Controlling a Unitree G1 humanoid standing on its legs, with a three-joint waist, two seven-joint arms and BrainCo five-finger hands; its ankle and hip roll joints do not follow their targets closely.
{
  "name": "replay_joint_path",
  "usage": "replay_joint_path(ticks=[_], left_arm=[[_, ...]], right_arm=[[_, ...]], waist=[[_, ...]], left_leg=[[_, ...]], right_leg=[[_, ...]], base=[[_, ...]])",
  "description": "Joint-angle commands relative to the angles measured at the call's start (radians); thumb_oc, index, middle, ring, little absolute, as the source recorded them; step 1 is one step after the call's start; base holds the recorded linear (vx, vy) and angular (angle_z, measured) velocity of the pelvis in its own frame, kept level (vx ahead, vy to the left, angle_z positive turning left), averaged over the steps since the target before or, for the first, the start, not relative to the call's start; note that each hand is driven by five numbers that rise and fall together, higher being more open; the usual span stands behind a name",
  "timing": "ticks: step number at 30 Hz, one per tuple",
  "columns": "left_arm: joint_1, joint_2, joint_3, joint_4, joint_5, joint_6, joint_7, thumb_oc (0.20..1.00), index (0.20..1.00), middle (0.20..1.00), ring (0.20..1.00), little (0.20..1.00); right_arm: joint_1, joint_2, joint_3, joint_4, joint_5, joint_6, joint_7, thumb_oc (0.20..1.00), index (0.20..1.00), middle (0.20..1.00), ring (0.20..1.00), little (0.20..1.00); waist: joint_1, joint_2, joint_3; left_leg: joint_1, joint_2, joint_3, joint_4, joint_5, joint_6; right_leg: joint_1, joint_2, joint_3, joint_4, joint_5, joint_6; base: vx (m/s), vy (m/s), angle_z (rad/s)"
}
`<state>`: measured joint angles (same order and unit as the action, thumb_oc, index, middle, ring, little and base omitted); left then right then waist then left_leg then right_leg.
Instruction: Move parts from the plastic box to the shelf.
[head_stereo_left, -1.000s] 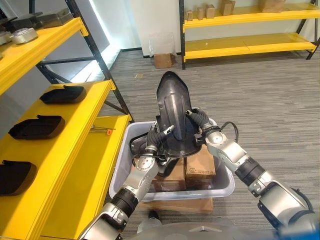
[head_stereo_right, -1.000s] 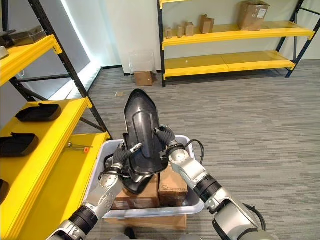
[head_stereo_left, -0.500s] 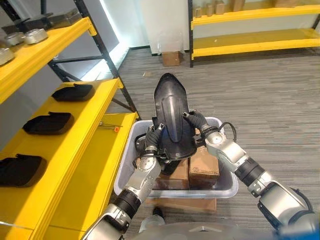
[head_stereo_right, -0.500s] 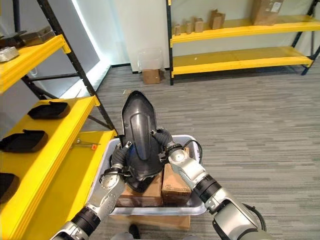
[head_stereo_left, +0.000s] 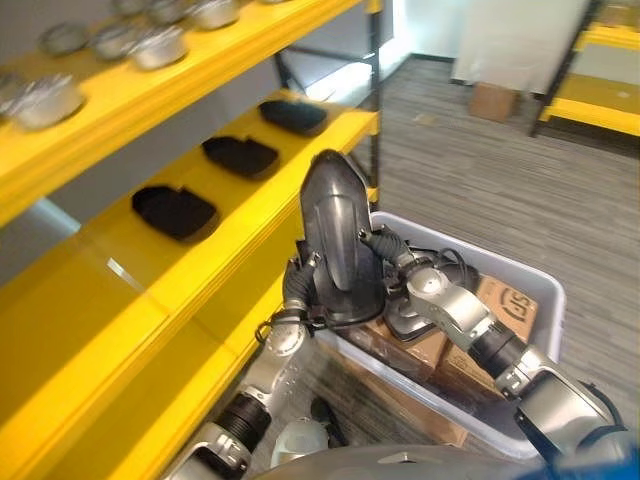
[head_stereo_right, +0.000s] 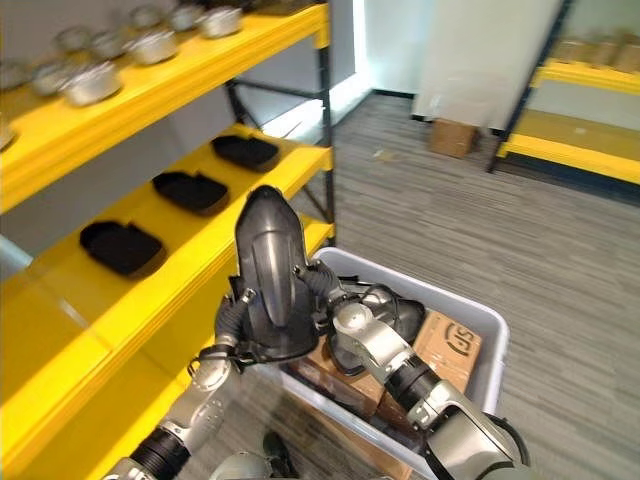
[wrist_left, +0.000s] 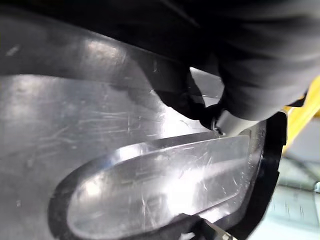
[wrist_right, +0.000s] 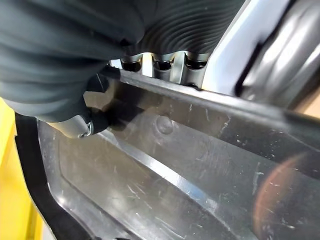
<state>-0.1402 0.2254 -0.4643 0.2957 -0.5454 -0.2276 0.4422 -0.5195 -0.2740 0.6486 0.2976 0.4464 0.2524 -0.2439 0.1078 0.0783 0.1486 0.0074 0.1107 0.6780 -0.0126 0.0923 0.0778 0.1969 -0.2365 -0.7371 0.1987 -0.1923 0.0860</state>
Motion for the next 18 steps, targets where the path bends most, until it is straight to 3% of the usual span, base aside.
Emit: replay_joint_path(ticks=[1,6,8,9,11,12,13,15,17,18], left_arm=[[-0.185,-0.019,0.013,-0.057,0.040,-0.005,-0.032,0.200,0.200,0.200,0.200,0.200],[-0.200,-0.018,0.027,-0.054,0.066,0.017,-0.023,0.200,0.200,0.200,0.200,0.200],[-0.215,-0.016,0.041,-0.045,0.089,0.023,-0.031,0.200,0.200,0.200,0.200,0.200],[-0.216,-0.016,0.042,-0.044,0.090,0.025,-0.031,0.200,0.200,0.200,0.200,0.200],[-0.229,-0.012,0.043,-0.025,0.092,0.021,-0.033,0.200,0.200,0.200,0.200,0.200],[-0.242,-0.009,0.041,-0.006,0.088,0.026,-0.075,0.200,0.200,0.200,0.200,0.200],[-0.246,-0.007,0.038,-0.001,0.088,0.024,-0.080,0.200,0.200,0.200,0.200,0.200],[-0.252,-0.002,0.034,-0.004,0.083,0.030,-0.087,0.200,0.200,0.200,0.200,0.200],[-0.253,0.002,0.032,-0.010,0.079,0.033,-0.082,0.200,0.200,0.200,0.200,0.200],[-0.253,0.003,0.032,-0.012,0.068,0.035,-0.077,0.200,0.200,0.200,0.200,0.200]], right_arm=[[-0.051,0.188,0.102,-0.167,0.099,-0.129,0.103,0.200,0.200,0.200,0.200,0.200],[-0.063,0.219,0.109,-0.152,0.105,-0.127,0.077,0.200,0.200,0.200,0.200,0.200],[-0.077,0.247,0.108,-0.124,0.101,-0.142,0.052,0.200,0.200,0.200,0.200,0.200],[-0.079,0.250,0.108,-0.121,0.101,-0.142,0.052,0.200,0.200,0.200,0.200,0.200],[-0.088,0.255,0.101,-0.107,0.101,-0.153,0.042,0.200,0.200,0.200,0.200,0.200],[-0.088,0.252,0.100,-0.103,0.104,-0.170,-0.005,0.200,0.200,0.200,0.200,0.200],[-0.086,0.249,0.100,-0.101,0.106,-0.177,-0.012,0.200,0.200,0.200,0.200,0.200],[-0.083,0.240,0.096,-0.098,0.110,-0.183,-0.029,0.200,0.200,0.200,0.200,0.200],[-0.082,0.236,0.091,-0.086,0.112,-0.188,-0.020,0.200,0.200,0.200,0.200,0.200],[-0.089,0.231,0.083,-0.064,0.120,-0.193,-0.007,0.200,0.200,0.200,0.200,0.200]], waist=[[0.001,-0.056,0.001],[0.047,-0.050,-0.019],[0.077,-0.041,-0.028],[0.077,-0.042,-0.028],[0.066,-0.043,-0.024],[0.042,-0.058,-0.015],[0.033,-0.062,-0.011],[0.019,-0.066,-0.008],[0.016,-0.069,-0.007],[0.011,-0.076,-0.007]], left_leg=[[0.094,0.090,-0.060,0.034,-0.056,-0.129],[0.086,0.020,-0.131,-0.009,-0.062,-0.098],[0.074,-0.035,-0.196,-0.039,-0.064,-0.073],[0.073,-0.039,-0.201,-0.041,-0.064,-0.071],[0.072,-0.062,-0.251,-0.052,-0.073,-0.057],[0.074,-0.085,-0.306,-0.054,-0.089,-0.048],[0.077,-0.090,-0.327,-0.056,-0.093,-0.046],[0.067,-0.096,-0.375,-0.050,-0.084,-0.048],[0.068,-0.101,-0.397,-0.048,-0.084,-0.054],[0.065,-0.113,-0.432,-0.044,-0.085,-0.059]], right_leg=[[-0.007,0.028,0.019,-0.134,0.117,-0.033],[0.004,0.021,0.008,-0.094,0.094,-0.016],[-0.002,0.005,0.021,-0.003,0.052,-0.016],[-0.004,0.004,0.024,0.007,0.046,-0.016],[-0.028,0.032,0.105,0.079,-0.008,-0.021],[-0.057,0.085,0.214,0.085,-0.019,-0.028],[-0.063,0.106,0.249,0.085,-0.022,-0.033],[-0.077,0.143,0.299,0.048,0.011,-0.044],[-0.081,0.149,0.318,0.027,0.025,-0.044],[-0.086,0.166,0.357,-0.043,0.069,-0.041]], base=[[0.05,0.318,0.61],[0.05,0.296,0.68],[0.07,0.356,0.77],[0.07,0.199,1.02],[0.10,0.110,0.82],[0.13,0.057,1.16],[0.14,0.041,1.51],[0.03,0.044,1.28],[0.05,0.024,1.09],[0.14,0.007,1.12]])
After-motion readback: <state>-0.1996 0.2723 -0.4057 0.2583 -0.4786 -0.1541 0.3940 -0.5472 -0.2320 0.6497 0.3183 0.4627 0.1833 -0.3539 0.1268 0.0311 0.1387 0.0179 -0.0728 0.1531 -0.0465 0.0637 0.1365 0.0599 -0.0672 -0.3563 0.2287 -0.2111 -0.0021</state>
